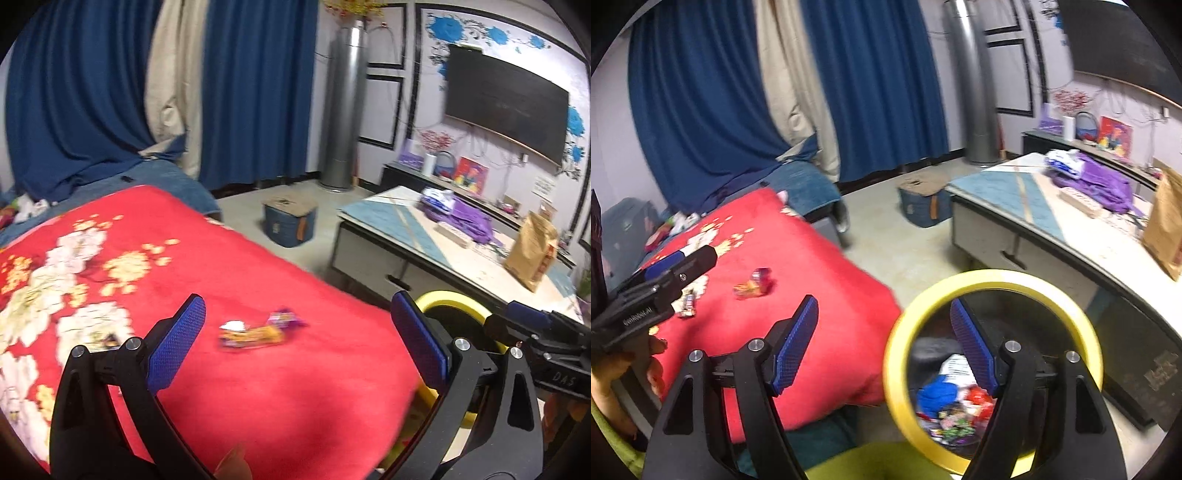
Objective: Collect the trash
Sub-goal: 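Move both tools back from the bin toward the bed, then grasp the purple candy wrapper with the right gripper while the left grasps the chocolate bar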
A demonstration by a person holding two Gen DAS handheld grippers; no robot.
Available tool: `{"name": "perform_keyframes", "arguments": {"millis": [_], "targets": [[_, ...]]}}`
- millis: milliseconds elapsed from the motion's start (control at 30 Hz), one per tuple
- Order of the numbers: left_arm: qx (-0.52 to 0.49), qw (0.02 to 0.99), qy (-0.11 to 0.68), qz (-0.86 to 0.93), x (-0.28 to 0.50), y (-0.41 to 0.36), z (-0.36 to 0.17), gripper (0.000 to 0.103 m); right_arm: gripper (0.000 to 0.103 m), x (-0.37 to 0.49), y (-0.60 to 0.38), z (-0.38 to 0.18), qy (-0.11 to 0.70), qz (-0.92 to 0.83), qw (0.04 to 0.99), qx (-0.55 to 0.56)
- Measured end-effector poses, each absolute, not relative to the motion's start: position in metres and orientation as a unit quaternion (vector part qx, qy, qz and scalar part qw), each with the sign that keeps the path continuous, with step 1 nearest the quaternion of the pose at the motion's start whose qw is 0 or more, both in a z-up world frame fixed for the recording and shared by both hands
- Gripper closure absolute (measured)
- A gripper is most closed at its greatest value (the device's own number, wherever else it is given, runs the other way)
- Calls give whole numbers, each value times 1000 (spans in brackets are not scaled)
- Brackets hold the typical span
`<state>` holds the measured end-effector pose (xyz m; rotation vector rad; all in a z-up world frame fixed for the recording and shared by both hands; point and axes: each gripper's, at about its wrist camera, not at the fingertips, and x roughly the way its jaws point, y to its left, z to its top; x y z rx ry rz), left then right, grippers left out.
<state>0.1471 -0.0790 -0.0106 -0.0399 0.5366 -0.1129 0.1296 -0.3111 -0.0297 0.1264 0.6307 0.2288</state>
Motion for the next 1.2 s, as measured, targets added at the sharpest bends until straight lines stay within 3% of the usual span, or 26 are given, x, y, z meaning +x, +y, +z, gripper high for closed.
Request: {"name": "perform_keyframes", "arguments": {"millis": [467, 633, 733, 833, 900, 1067, 1167, 1200], "targets": [[-115, 943, 307, 60, 152, 36, -34, 11, 32, 205, -196, -35, 359, 184, 913, 55], [-158, 927, 333, 69, 156, 58, -53, 12, 41, 225, -163, -51, 389, 203, 897, 60], [-180, 919, 345, 68, 157, 66, -62, 19, 47, 234, -151, -62, 403, 212, 888, 62], [-196, 912, 354, 69, 159, 73, -68, 25, 57, 242, -142, -71, 417, 215, 881, 61], [-210, 906, 360, 71, 159, 77, -73, 27, 70, 247, -140, -78, 426, 220, 875, 70], [-223, 900, 367, 78, 159, 82, -79, 47, 81, 241, -144, -79, 415, 231, 877, 76], [-217, 899, 374, 73, 161, 78, -81, 72, 84, 231, -147, -73, 401, 237, 882, 66], [-214, 899, 377, 69, 162, 76, -81, 85, 85, 229, -150, -70, 397, 237, 884, 65]]}}
